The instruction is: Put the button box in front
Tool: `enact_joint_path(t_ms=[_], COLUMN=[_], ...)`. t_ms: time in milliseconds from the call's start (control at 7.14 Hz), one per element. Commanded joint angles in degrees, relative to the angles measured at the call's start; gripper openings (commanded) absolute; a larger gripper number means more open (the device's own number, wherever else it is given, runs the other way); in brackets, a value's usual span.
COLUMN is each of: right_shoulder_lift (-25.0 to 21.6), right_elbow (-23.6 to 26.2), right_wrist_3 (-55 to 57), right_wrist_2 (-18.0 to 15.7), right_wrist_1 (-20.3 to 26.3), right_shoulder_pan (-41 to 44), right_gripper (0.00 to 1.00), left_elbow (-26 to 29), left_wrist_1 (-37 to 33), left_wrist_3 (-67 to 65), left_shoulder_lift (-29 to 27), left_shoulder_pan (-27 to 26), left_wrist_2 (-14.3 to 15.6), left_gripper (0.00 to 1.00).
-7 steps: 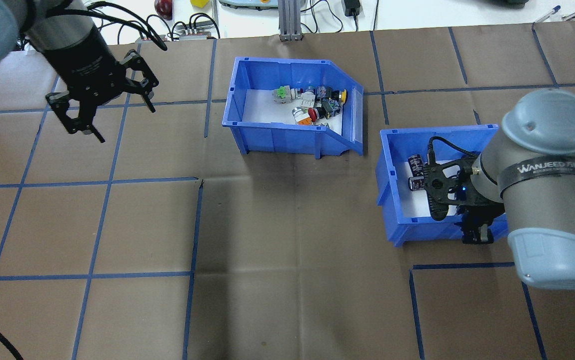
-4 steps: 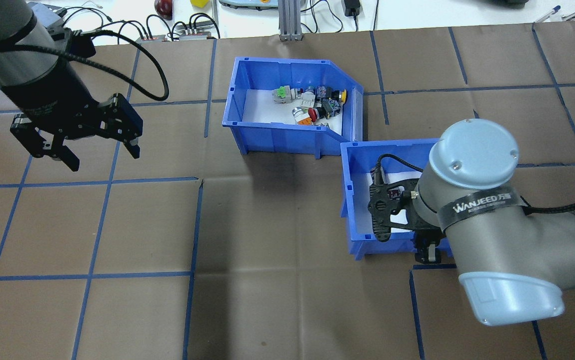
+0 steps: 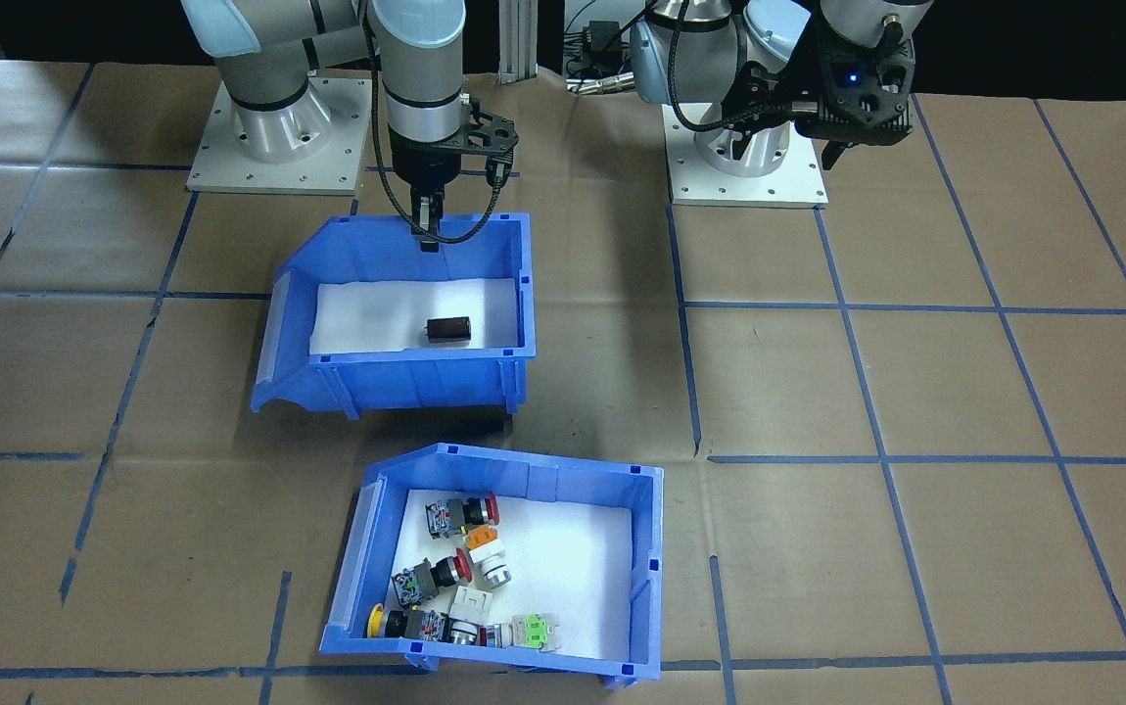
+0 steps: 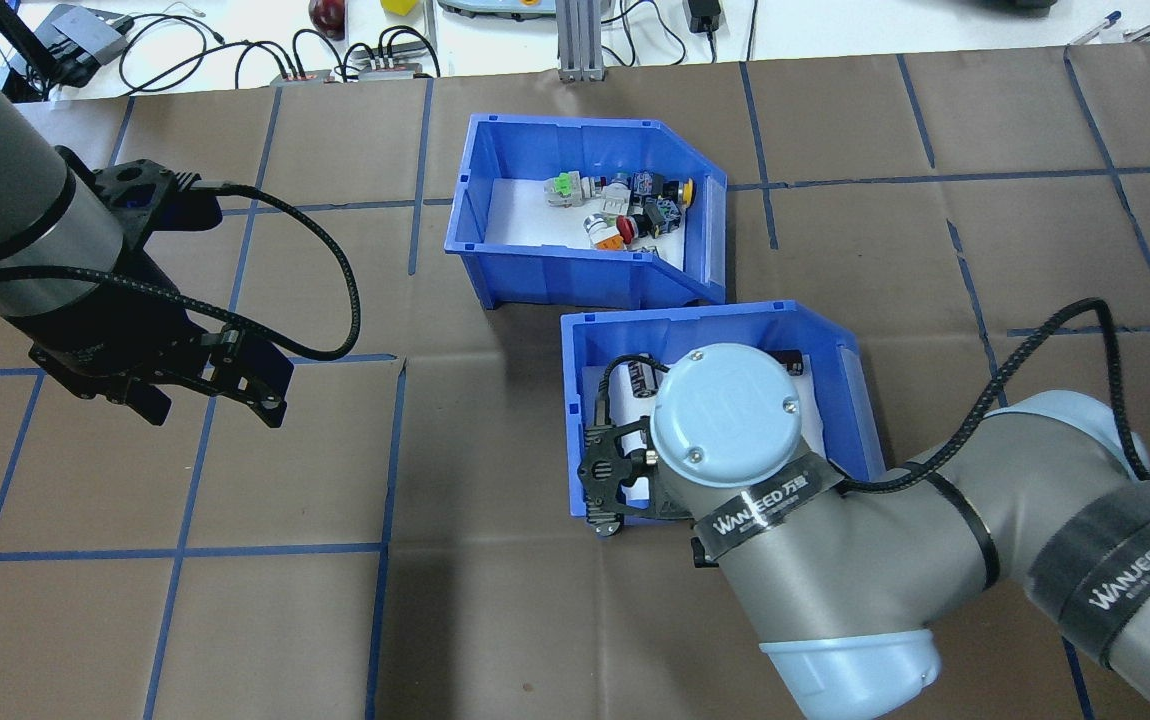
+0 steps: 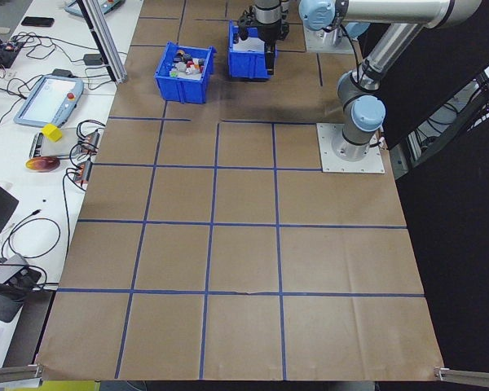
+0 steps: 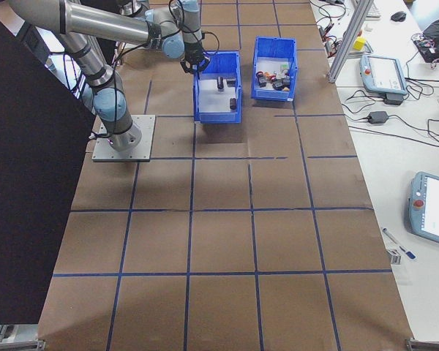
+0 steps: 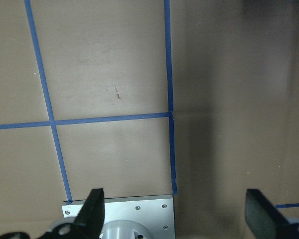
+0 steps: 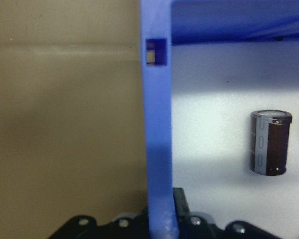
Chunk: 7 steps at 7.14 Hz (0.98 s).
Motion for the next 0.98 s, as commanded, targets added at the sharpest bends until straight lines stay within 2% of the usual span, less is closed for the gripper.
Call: enact_joint_path(t_ms=[0, 140, 560, 700, 840], right_shoulder_lift=[0.9, 1.0, 1.0, 1.0, 1.0], right_elbow=[-0.1, -0.2, -0.2, -0.2, -0.2], right_wrist_3=[3.3, 3.4, 4.0, 6.2, 8.0], right_wrist_2=[0.1, 0.6, 0.7, 0.8, 2.0], right_wrist_1=[-0.4, -0.5, -0.4, -0.3, -0.4], right_shoulder_pan=[2.6, 3.9, 5.6, 5.6, 5.6], right_gripper=[0.07, 0.07, 0.08, 0.22, 0.67], left_elbow=[0.2, 0.2, 0.0, -0.7, -1.2], left_wrist_1=[4.8, 4.9, 5.0, 6.2, 11.7], left_wrist_3=[0.1, -0.1, -0.1, 0.0, 0.0], left_shoulder_lift=[0.1, 0.1, 0.2, 0.1, -0.2], left_shoulder_pan=[-3.6, -5.1, -5.2, -5.2, -5.1], left_wrist_2=[0.1, 0.2, 1.1, 1.4, 1.5], left_gripper=[0.99, 1.0, 1.0, 1.0, 1.0])
